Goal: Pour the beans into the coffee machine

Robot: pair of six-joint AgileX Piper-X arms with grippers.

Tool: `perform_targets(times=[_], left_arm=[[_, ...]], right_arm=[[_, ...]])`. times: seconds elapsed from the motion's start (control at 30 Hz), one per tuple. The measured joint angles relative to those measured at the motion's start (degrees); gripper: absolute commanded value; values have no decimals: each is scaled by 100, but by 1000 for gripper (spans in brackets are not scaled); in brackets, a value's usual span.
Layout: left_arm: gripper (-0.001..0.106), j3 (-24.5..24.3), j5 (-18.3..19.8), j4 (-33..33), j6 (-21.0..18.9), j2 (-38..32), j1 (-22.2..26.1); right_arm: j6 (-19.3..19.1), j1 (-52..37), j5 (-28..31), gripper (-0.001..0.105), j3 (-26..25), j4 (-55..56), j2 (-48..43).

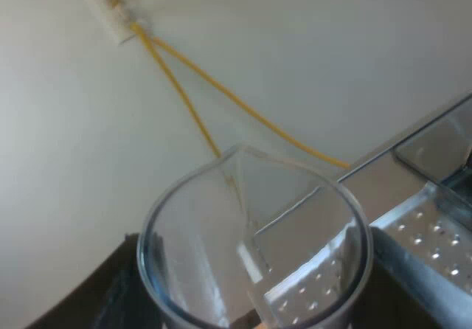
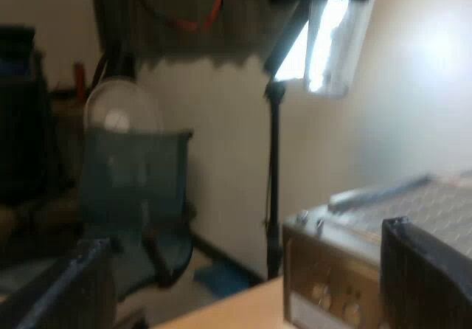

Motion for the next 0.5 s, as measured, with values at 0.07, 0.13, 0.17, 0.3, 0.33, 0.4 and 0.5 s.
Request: perform_targets(times=[0.07, 0.13, 0.17, 0.3, 0.33, 0.4, 0.5], left_arm=[[34, 0, 84, 196, -77, -137, 159], [34, 119, 187, 238, -123, -359, 304], [34, 186, 218, 238, -128, -408, 337], [34, 721, 406, 273, -145, -891, 515], [34, 940, 511, 203, -145, -1060, 606], [34, 1404, 642, 41, -156, -1426, 784], [34, 2317, 954, -225, -293, -2077, 1145]], right_arm=[[-27, 126, 76, 79, 0, 168, 0], [-23, 265, 163, 79, 0, 298, 0], [-23, 297, 185, 79, 0, 312, 0], [-23, 447, 215, 79, 0, 413, 0], [-23, 469, 226, 79, 0, 413, 0], [-23, 511, 224, 79, 0, 438, 0], [-2, 510, 224, 79, 0, 658, 0]])
